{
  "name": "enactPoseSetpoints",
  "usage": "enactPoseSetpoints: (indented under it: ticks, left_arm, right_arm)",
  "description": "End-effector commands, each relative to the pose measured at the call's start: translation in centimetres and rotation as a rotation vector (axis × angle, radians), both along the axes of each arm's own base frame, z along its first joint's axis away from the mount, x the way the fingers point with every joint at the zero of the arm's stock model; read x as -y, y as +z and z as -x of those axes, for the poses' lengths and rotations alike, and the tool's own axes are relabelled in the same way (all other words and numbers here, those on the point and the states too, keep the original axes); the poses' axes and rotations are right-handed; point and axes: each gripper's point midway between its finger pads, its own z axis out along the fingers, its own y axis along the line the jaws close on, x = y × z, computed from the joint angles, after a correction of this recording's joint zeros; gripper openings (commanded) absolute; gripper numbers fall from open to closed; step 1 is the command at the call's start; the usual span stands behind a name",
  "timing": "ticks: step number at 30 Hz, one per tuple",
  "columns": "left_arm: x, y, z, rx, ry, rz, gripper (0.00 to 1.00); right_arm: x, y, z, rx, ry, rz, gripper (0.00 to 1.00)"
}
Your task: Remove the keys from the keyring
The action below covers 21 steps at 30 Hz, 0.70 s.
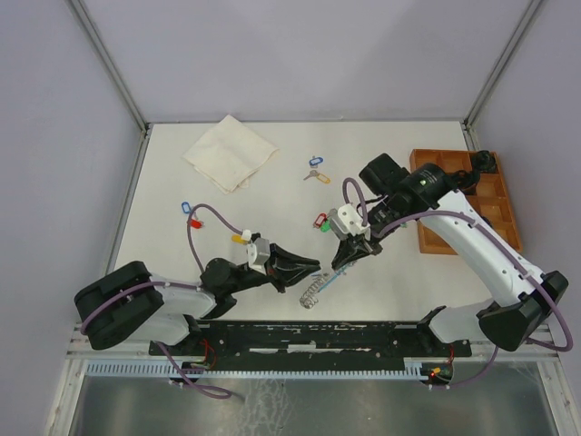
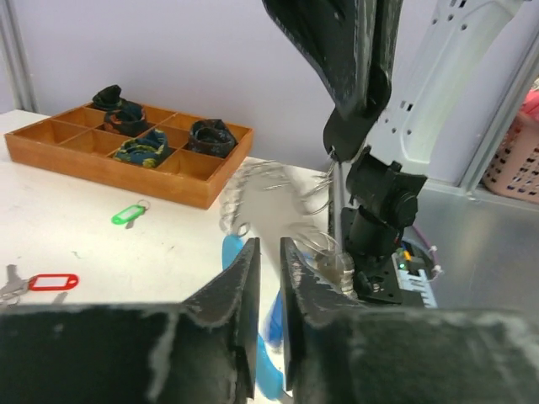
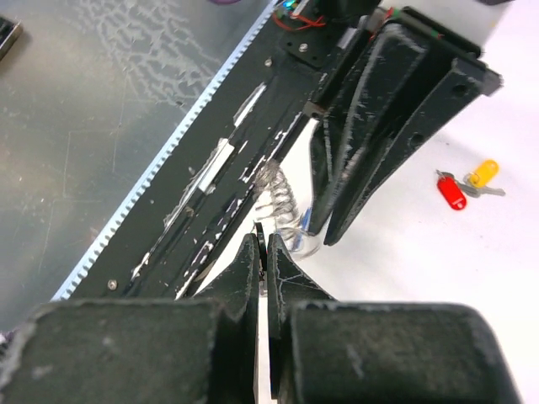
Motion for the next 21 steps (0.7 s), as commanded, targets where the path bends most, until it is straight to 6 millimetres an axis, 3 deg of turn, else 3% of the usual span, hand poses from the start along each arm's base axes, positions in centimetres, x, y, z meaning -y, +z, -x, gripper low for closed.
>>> enactPoseSetpoints:
  ticks: [1, 10, 21]
  left_arm:
    - [-0.6, 2.4, -0.4, 0.132, 0.047, 0.081, 0.28]
    - [-2.0, 3.0, -0.5, 0.173, 0.106, 0.099, 0.54]
    - [-0.9, 4.5, 0.1, 0.145, 0.047, 0.090, 0.53]
  right_arm:
    - [-0.6, 2.3, -0.3, -0.101, -0.111, -0.073, 0.01]
    - [-1.2, 1.9, -2.3, -0.183, -0.227, -0.095, 0.01]
    - [-1.2, 2.2, -2.7, -0.217, -0.242, -0.124, 0.01]
